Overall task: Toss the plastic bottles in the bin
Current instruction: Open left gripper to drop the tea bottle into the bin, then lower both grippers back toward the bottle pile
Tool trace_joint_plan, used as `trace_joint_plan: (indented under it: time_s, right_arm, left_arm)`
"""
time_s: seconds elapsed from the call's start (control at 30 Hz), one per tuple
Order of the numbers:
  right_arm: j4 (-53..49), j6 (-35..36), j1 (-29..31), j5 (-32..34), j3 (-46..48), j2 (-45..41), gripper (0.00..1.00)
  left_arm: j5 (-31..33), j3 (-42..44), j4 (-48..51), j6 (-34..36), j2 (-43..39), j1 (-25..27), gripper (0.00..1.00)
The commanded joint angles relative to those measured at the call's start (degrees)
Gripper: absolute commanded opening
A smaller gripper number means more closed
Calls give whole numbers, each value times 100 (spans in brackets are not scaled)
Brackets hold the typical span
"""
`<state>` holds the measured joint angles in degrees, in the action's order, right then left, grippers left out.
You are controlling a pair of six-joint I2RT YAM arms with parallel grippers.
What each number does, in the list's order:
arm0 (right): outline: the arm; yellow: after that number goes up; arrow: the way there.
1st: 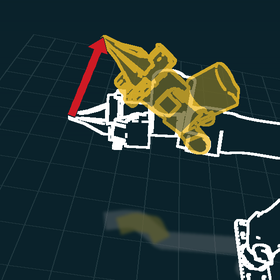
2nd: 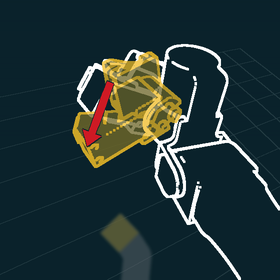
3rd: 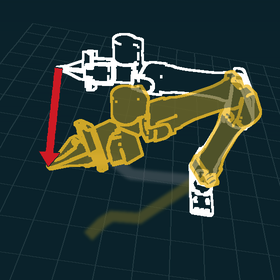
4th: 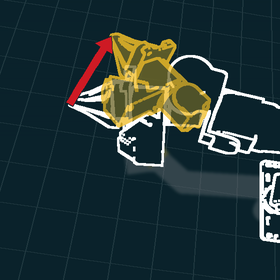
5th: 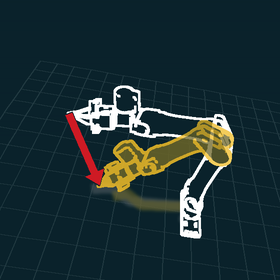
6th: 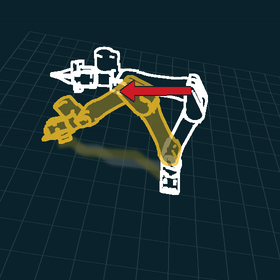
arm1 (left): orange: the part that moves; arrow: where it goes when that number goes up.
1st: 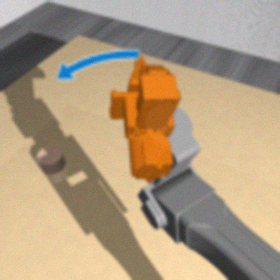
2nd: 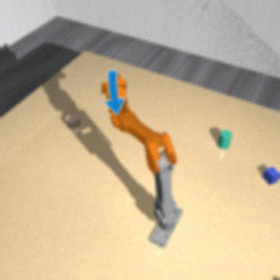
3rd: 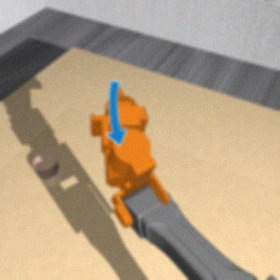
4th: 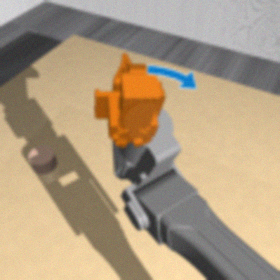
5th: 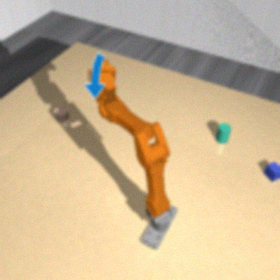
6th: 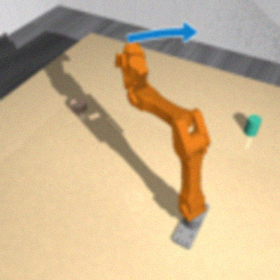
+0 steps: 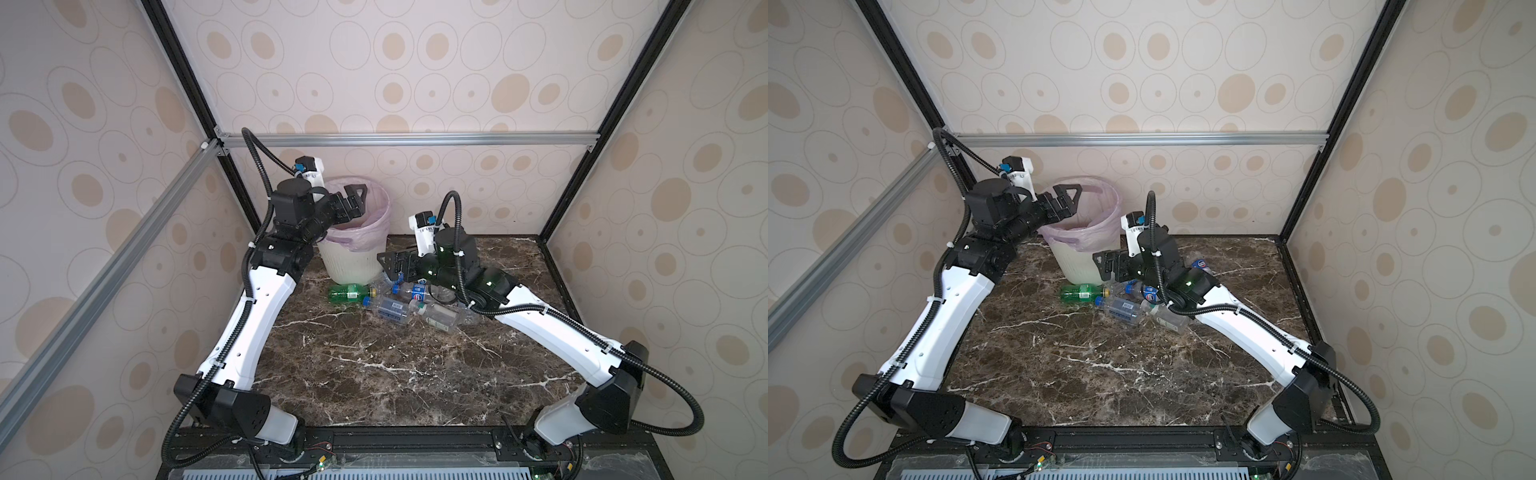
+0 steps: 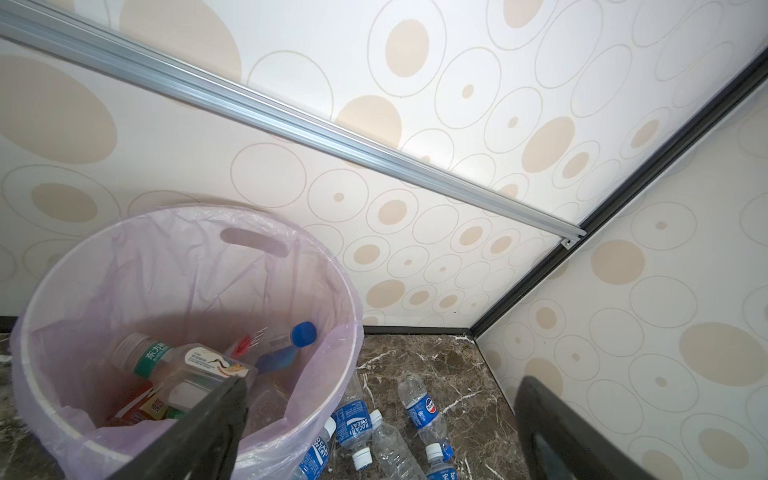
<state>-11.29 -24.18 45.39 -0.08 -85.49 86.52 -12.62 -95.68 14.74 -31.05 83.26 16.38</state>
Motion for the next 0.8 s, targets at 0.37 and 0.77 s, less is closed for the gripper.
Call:
trace_joint_plan:
  time_s: [0.37,0.77]
  right_arm:
    - [-509,131,-956,-304,1874,-1156,100]
    - [-642,815,-1493,-309,2729,-801,100]
  left_arm:
    - [-130,2483,-1368,-541,-923,1196,99]
    - [166,4285,-2187,-1440,-1231,1852,99]
